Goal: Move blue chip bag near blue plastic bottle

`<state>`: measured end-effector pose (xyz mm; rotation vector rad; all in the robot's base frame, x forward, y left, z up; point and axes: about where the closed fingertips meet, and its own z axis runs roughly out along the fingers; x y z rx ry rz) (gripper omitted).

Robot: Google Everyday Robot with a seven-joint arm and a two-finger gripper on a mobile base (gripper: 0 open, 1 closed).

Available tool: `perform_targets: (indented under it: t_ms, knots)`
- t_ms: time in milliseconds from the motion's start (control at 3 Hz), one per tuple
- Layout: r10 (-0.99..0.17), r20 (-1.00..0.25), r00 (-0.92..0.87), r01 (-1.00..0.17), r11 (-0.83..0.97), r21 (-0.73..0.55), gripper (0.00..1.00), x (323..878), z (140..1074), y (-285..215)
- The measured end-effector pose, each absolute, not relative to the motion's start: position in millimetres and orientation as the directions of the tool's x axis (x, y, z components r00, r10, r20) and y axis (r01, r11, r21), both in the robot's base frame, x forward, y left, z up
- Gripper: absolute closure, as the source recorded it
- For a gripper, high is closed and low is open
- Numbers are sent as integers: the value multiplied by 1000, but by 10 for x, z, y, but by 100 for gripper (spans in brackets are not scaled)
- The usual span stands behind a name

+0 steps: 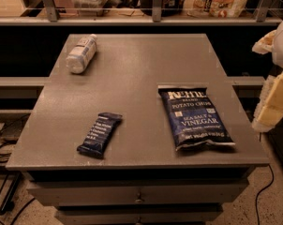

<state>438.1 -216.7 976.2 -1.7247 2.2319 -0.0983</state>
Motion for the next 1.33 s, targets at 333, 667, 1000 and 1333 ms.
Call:
perform_targets:
  t_ms: [333, 667, 1000, 1333]
  knots:
    - [-953, -207, -221, -931, 270, -246, 0, 4381, 9762, -2167]
    - [-941, -271, -204, -930, 273, -247, 0, 4420, 9703, -2162]
    - [-908, -384, -170, -934, 273, -232, 0, 4465, 9484, -2126]
    - [-889, -442, -118, -945, 237, -224, 0, 4520, 9259, -1954]
